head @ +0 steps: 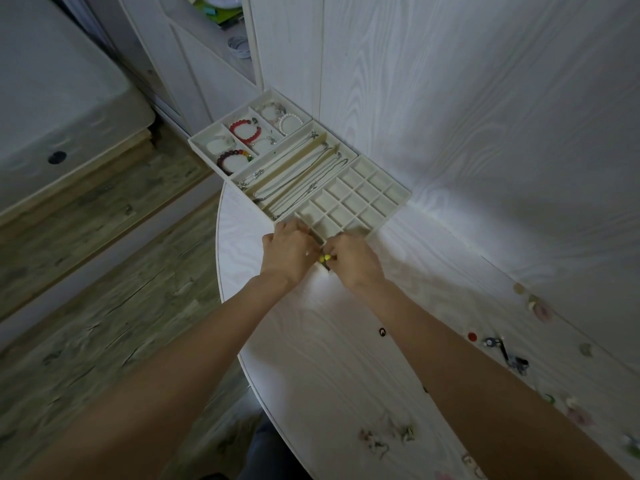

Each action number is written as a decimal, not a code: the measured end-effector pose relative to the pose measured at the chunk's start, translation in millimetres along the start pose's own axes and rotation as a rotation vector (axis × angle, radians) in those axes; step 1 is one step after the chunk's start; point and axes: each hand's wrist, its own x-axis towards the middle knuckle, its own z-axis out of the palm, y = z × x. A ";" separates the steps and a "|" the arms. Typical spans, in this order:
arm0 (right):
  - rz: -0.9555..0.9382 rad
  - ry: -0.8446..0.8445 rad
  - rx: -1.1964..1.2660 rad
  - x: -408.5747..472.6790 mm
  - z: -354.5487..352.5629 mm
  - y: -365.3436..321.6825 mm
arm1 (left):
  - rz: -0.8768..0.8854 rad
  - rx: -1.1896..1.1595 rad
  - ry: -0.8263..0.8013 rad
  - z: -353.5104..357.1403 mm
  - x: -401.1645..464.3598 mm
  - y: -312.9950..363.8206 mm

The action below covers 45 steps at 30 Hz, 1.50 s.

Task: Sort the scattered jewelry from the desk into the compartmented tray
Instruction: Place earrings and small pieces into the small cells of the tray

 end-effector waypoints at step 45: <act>-0.085 -0.118 -0.342 -3.8 -21.5 -11.2 | -0.093 0.002 0.035 2.7 6.7 8.2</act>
